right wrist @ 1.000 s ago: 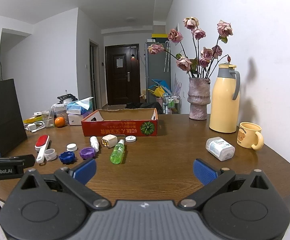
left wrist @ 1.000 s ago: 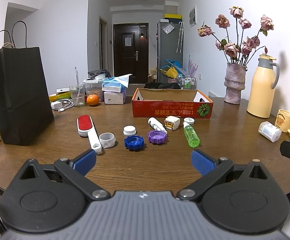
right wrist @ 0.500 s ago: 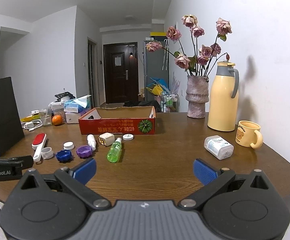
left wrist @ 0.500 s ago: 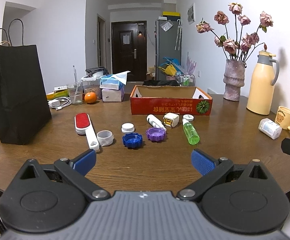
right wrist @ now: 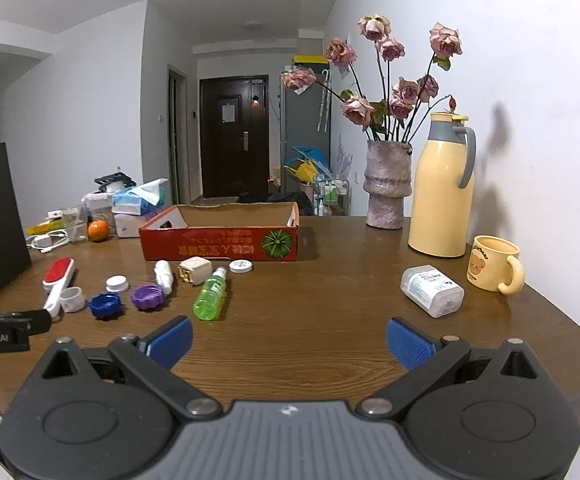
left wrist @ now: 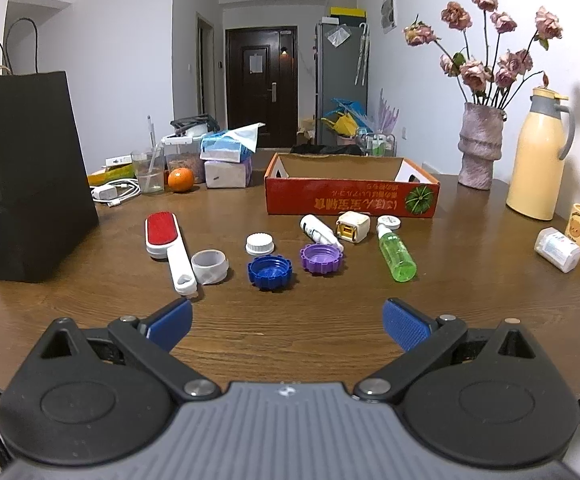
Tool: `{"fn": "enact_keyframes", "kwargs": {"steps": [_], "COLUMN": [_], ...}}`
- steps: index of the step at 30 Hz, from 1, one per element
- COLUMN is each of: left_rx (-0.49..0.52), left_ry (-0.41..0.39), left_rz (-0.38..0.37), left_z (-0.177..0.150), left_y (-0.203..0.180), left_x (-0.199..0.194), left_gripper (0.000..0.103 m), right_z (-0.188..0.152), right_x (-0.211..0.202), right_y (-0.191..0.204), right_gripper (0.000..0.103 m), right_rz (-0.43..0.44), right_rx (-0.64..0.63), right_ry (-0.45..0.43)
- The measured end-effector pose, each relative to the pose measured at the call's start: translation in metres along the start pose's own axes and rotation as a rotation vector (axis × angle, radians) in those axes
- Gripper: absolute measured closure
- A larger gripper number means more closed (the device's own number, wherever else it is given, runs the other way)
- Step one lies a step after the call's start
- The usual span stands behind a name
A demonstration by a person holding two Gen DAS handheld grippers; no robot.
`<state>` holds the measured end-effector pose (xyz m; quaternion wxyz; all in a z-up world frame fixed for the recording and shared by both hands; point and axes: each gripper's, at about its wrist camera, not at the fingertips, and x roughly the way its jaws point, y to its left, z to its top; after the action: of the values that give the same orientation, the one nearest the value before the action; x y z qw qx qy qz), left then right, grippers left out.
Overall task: Organize rigid objects
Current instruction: 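Reach the left tool to the blue cap while the right tool grasps the cotton-bud box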
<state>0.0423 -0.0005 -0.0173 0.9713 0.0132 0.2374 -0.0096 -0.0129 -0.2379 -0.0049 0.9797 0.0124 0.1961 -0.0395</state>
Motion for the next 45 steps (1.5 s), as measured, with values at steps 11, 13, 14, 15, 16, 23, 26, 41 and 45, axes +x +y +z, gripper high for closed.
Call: {"fn": "enact_keyframes", "kwargs": {"steps": [11, 13, 14, 15, 16, 23, 26, 41, 45], "left_rx": [-0.014, -0.016, -0.017, -0.019, -0.021, -0.036, -0.038, -0.014, -0.003], "left_ry": [0.049, 0.063, 0.069, 0.074, 0.08, 0.115, 0.13, 0.191, 0.202], "left_rz": [0.035, 0.043, 0.045, 0.049, 0.054, 0.066, 0.074, 0.088, 0.094], "left_z": [0.006, 0.008, 0.009, 0.009, 0.01, 0.015, 0.016, 0.021, 0.022], "left_y": [0.011, 0.013, 0.015, 0.016, 0.018, 0.029, 0.034, 0.025, 0.017], "left_x": [0.046, 0.056, 0.06, 0.065, 0.07, 0.103, 0.117, 0.169, 0.18], "left_gripper": [0.0, 0.0, 0.0, 0.0, 0.0, 0.0, 0.0, 0.0, 0.001], "right_z": [0.003, 0.004, 0.004, 0.005, 0.005, 0.006, 0.008, 0.013, 0.016], "right_x": [0.043, 0.053, 0.057, 0.062, 0.067, 0.102, 0.116, 0.175, 0.195], "right_y": [-0.014, -0.016, -0.018, -0.019, -0.021, -0.037, -0.045, -0.101, -0.119], "right_gripper": [0.0, 0.0, 0.0, 0.0, 0.0, 0.001, 0.001, 0.0, 0.0], "right_rz": [-0.031, -0.036, -0.037, -0.039, -0.042, -0.066, -0.079, -0.167, -0.203], "right_rx": [0.001, 0.002, 0.003, 0.004, 0.007, 0.033, 0.034, 0.02, 0.005], "right_ry": [0.042, 0.051, 0.054, 0.058, 0.062, 0.071, 0.071, 0.076, 0.105]}}
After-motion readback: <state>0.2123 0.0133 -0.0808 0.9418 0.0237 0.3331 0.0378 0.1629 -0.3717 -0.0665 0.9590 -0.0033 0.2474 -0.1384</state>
